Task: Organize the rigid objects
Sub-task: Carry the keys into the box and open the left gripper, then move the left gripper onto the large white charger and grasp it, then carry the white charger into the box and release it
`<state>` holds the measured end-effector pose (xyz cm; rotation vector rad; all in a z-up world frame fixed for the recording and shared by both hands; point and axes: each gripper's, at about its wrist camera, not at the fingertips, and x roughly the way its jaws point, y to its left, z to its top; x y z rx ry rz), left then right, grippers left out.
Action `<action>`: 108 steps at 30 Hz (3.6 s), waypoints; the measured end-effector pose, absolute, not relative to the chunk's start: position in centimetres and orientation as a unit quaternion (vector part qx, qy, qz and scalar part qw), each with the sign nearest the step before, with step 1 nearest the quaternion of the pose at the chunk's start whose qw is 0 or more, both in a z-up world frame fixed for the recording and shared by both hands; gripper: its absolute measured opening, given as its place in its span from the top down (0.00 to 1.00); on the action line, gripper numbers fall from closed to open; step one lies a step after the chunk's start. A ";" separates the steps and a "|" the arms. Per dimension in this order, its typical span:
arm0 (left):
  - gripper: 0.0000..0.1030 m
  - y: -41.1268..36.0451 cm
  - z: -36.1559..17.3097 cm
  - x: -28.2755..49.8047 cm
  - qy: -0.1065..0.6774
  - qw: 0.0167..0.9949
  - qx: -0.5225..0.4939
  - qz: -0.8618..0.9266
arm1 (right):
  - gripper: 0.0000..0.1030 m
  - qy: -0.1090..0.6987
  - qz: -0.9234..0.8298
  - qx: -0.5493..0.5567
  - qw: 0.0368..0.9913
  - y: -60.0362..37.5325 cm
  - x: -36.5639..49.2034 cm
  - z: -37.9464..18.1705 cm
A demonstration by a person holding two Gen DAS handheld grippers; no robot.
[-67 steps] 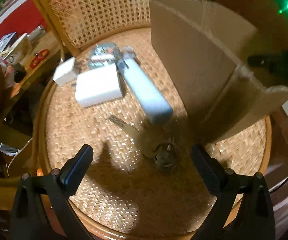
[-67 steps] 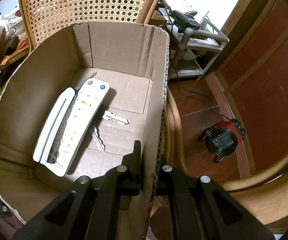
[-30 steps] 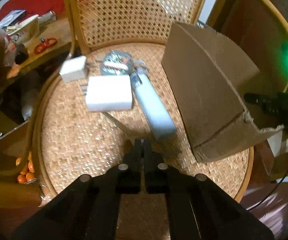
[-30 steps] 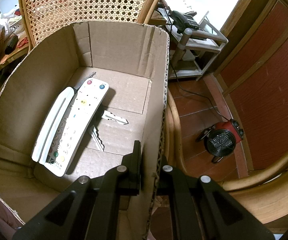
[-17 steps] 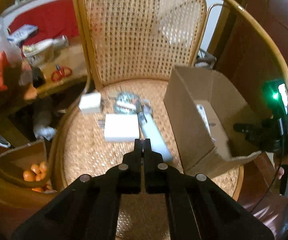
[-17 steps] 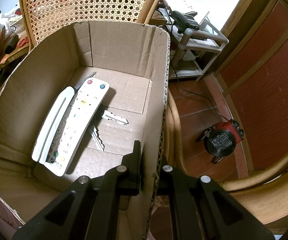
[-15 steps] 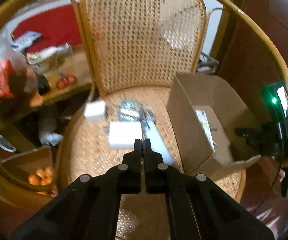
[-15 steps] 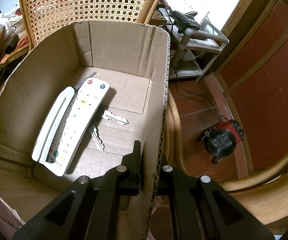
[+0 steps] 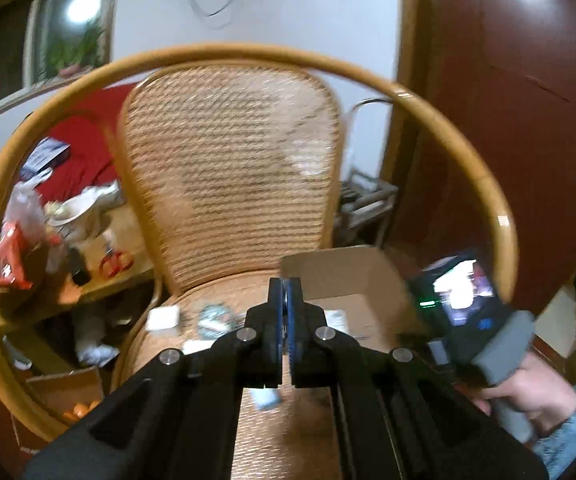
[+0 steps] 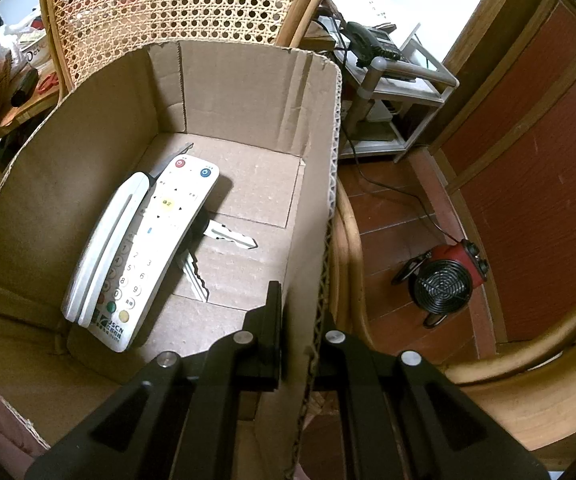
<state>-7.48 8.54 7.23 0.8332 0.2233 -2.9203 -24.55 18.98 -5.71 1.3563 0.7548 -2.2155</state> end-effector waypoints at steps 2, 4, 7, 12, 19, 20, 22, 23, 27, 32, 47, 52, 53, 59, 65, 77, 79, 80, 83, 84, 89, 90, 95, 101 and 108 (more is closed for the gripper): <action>0.99 9.9 7.5 -7.7 0.071 0.020 0.273 -0.959 | 0.93 0.273 -0.799 0.490 0.216 18.9 -24.6 -5.7; 0.99 11.2 7.0 -8.4 0.064 0.006 0.280 -0.958 | 0.93 0.273 -0.800 0.489 0.216 18.9 -24.6 -5.7; 0.98 12.4 5.2 -9.9 0.054 0.010 0.301 -0.952 | 0.93 0.272 -0.800 0.490 0.216 18.9 -24.6 -5.7; 0.94 12.9 1.5 -11.9 0.056 0.003 0.345 -0.937 | 0.93 0.276 -0.799 0.488 0.216 18.9 -24.6 -5.7; 0.55 11.2 1.4 -11.6 0.081 0.027 0.336 -0.938 | 0.93 0.275 -0.799 0.489 0.219 18.9 -24.6 -5.8; 0.35 10.8 1.4 -11.4 0.084 0.038 0.333 -0.939 | 0.93 0.274 -0.799 0.489 0.219 18.8 -24.6 -5.8; 0.16 9.8 1.6 -11.0 0.087 0.065 0.317 -0.942 | 0.93 0.275 -0.798 0.489 0.219 18.8 -24.6 -5.9; 0.14 9.2 1.6 -10.8 0.085 0.079 0.311 -0.943 | 0.93 0.275 -0.798 0.489 0.219 18.8 -24.6 -5.9; 0.02 6.5 0.6 -11.2 0.077 0.125 0.334 -0.931 | 0.93 0.274 -0.798 0.489 0.219 18.8 -24.6 -6.0; 0.02 2.8 -1.5 -10.9 0.101 0.170 0.361 -0.911 | 0.93 0.277 -0.799 0.488 0.219 18.8 -24.6 -6.0; 0.02 -2.4 -7.3 -13.2 0.142 0.159 0.447 -0.869 | 0.92 0.280 -0.798 0.487 0.219 18.6 -24.8 -6.0; 0.02 -3.0 -9.1 -14.0 0.170 0.139 0.468 -0.856 | 0.92 0.281 -0.798 0.486 0.220 18.6 -24.8 -6.0; 0.02 -3.1 -9.5 -14.2 0.173 0.140 0.471 -0.853 | 0.92 0.281 -0.798 0.487 0.220 18.7 -24.8 -6.0; 0.02 -2.9 -11.0 -15.4 0.169 0.139 0.485 -0.847 | 0.92 0.280 -0.798 0.487 0.220 18.6 -24.8 -6.0; 0.02 -3.0 -12.1 -16.3 0.169 0.154 0.493 -0.839 | 0.92 0.281 -0.798 0.486 0.221 18.6 -24.8 -6.0; 0.41 -0.9 -12.7 -16.9 0.115 0.167 0.505 -0.839 | 0.92 0.282 -0.799 0.484 0.218 18.6 -24.9 -6.0; 0.41 -1.1 -12.7 -16.5 0.132 0.164 0.505 -0.837 | 0.92 0.277 -0.800 0.485 0.217 18.6 -25.0 -6.0; 0.41 -1.1 -12.6 -16.3 0.134 0.163 0.506 -0.836 | 0.92 0.277 -0.800 0.485 0.218 18.6 -25.0 -6.0; 0.41 -0.9 -12.2 -15.8 0.132 0.165 0.503 -0.838 | 0.92 0.278 -0.800 0.485 0.217 18.6 -25.1 -5.9; 0.42 -0.8 -12.0 -15.5 0.132 0.164 0.500 -0.840 | 0.92 0.278 -0.800 0.485 0.217 18.6 -25.1 -5.9; 0.42 -0.9 -10.6 -14.2 0.136 0.164 0.488 -0.846 | 0.92 0.278 -0.800 0.485 0.218 18.6 -25.1 -5.9; 0.42 -1.0 -10.3 -13.8 0.138 0.164 0.485 -0.848 | 0.92 0.278 -0.800 0.485 0.217 18.6 -25.1 -5.9; 0.42 -0.6 -7.3 -12.0 0.111 0.179 0.446 -0.870 | 0.92 0.279 -0.799 0.485 0.219 18.6 -25.1 -5.9; 0.42 0.7 -3.3 -10.7 0.082 0.182 0.375 -0.905 | 0.92 0.281 -0.799 0.485 0.219 18.4 -25.0 -5.9; 0.42 5.2 -0.5 -10.6 0.066 0.127 0.334 -0.932 | 0.92 0.281 -0.799 0.484 0.219 18.3 -25.0 -5.9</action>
